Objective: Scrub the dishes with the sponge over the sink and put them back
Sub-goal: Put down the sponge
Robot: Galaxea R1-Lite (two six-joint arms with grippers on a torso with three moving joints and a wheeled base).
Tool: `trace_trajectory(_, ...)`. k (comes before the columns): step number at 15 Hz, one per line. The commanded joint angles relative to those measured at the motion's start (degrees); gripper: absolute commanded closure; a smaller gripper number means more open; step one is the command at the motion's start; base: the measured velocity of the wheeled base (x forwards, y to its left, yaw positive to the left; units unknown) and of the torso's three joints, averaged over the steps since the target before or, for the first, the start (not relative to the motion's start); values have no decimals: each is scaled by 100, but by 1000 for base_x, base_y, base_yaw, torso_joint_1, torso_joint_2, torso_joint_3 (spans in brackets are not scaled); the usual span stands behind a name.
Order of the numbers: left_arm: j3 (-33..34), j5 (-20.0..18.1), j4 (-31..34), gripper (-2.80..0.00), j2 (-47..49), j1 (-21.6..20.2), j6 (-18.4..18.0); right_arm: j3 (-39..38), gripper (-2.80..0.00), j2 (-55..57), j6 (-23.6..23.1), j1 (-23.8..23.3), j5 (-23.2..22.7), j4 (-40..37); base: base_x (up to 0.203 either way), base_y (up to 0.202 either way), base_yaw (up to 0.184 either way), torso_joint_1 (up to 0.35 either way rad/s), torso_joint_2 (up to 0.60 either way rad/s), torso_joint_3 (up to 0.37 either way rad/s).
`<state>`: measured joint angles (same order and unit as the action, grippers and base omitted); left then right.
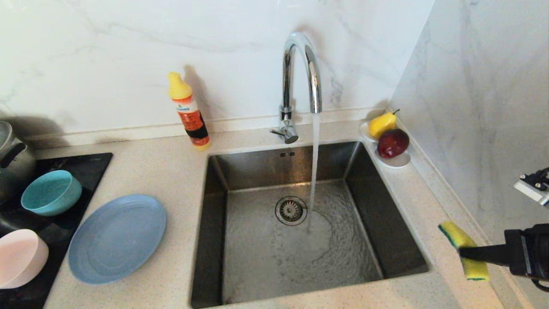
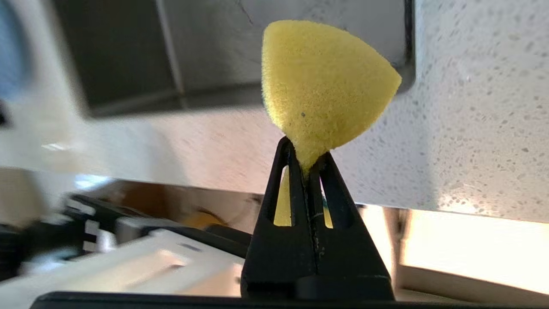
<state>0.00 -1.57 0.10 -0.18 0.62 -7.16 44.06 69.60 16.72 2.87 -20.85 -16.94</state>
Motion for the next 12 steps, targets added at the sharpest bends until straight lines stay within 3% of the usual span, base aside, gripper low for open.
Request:
trace_trajectory(1,0,-1,-1,0,9,-1,-5,-385,0,-27,-13,292,515,330,0,0,0,0,0,0)
trace_trajectory(5,0,-1,-1,0,9,-1,-5,-1052,0,109,-141,560,1593,1328,0,0,0,0,0,0)
trace_trajectory(9,0,-1,-1,0,9,-1,-5,-1453,0,337,-493,573,2169,1853,0,0,0,0,0,0)
trace_trajectory(12,0,-1,-1,0,9,-1,-5,-1960,0,735,-907,656,2793,2802,0,0,0,0,0,0)
